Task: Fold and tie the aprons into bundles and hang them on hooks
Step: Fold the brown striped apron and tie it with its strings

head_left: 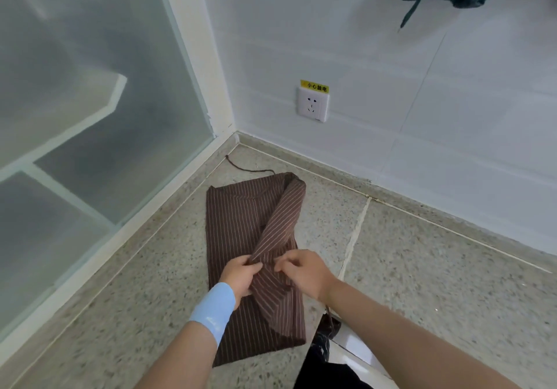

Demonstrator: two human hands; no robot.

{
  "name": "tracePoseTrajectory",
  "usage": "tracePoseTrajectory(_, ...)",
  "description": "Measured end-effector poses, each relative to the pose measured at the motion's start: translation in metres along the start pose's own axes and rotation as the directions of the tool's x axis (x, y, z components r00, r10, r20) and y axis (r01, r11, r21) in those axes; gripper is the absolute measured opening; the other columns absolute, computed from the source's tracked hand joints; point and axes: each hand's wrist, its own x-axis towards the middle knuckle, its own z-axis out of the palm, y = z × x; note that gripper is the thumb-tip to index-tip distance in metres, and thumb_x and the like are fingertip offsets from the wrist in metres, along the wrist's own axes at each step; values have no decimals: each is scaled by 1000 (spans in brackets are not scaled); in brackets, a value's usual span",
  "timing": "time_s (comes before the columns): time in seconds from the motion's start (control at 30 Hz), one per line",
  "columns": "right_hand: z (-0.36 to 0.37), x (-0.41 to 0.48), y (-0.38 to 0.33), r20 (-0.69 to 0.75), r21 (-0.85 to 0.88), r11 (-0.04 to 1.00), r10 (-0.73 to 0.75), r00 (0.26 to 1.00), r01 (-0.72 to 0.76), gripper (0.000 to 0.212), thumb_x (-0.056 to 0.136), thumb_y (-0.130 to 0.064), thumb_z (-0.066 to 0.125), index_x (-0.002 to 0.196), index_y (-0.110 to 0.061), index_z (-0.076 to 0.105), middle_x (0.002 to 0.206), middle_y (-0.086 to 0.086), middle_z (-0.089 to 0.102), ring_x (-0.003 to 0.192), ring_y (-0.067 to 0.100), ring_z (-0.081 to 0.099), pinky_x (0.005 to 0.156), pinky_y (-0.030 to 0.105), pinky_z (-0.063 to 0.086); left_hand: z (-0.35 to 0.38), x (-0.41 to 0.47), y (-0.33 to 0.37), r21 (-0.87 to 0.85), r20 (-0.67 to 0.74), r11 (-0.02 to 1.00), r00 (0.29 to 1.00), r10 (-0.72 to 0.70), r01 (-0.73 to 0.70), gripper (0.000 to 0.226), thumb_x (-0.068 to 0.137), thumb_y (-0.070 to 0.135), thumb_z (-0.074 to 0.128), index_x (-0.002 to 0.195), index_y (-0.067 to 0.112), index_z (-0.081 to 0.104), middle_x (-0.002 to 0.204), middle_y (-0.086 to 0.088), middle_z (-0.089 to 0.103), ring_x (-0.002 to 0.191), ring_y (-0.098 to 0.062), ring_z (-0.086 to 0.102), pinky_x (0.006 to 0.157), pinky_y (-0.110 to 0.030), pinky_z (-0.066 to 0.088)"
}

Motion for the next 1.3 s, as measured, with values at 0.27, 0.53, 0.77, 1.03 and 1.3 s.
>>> tracePoseTrajectory(0.27, 17, 32, 25, -97, -309, 945, 79, 992, -105, 32, 98, -10, 45, 125, -23, 59, 112, -2, 57, 65, 5, 55, 53, 14, 44, -46, 22, -43, 789, -343, 602, 901, 264, 124, 27, 94, 18, 52, 121, 17, 56, 119, -6, 56, 97, -21, 57, 77, -29, 46)
tracePoseTrajectory(0.53, -5, 83, 25, -197, -152, 963, 190, 962, -222, 71, 96, -23, 52, 157, -23, 16, 158, 4, 31, 133, 27, 47, 104, 37, 44, 4, 53, 3, 877, 272, 271, 874, 403, -397, 41, 93, 35, 61, 133, 39, 56, 161, 6, 11, 147, -24, 11, 118, -42, 27)
tracePoseTrajectory(0.77, -40, 141, -17, -137, 103, 983, 164, 977, -151, 83, 96, -15, 58, 159, -25, 5, 133, 0, 54, 108, 20, 66, 77, 19, 51, 3, 89, 28, 797, 125, 478, 875, 468, -369, 55, 92, 17, 63, 144, 20, 46, 143, 4, 45, 126, -16, 51, 107, -31, 43)
tracePoseTrajectory(1.03, -51, 179, -23, 97, -69, 975, 215, 972, -209, 27, 88, -46, 70, 95, -20, 73, 94, 0, 71, 92, 17, 67, 87, 33, 51, -34, 111, 54, 242, -344, 952, 901, 265, -187, 31, 95, 5, 45, 106, 20, 70, 117, -1, 67, 98, -16, 61, 90, -29, 48)
tracePoseTrajectory(1.3, -25, 167, -23, 56, -193, 940, 296, 954, -280, 40, 89, -46, 67, 115, -16, 61, 83, 1, 63, 70, 17, 60, 58, 25, 45, -36, 103, 51, 578, -369, 799, 821, 435, -164, 20, 90, 10, 52, 105, 22, 57, 104, 2, 59, 87, -16, 58, 74, -32, 50)
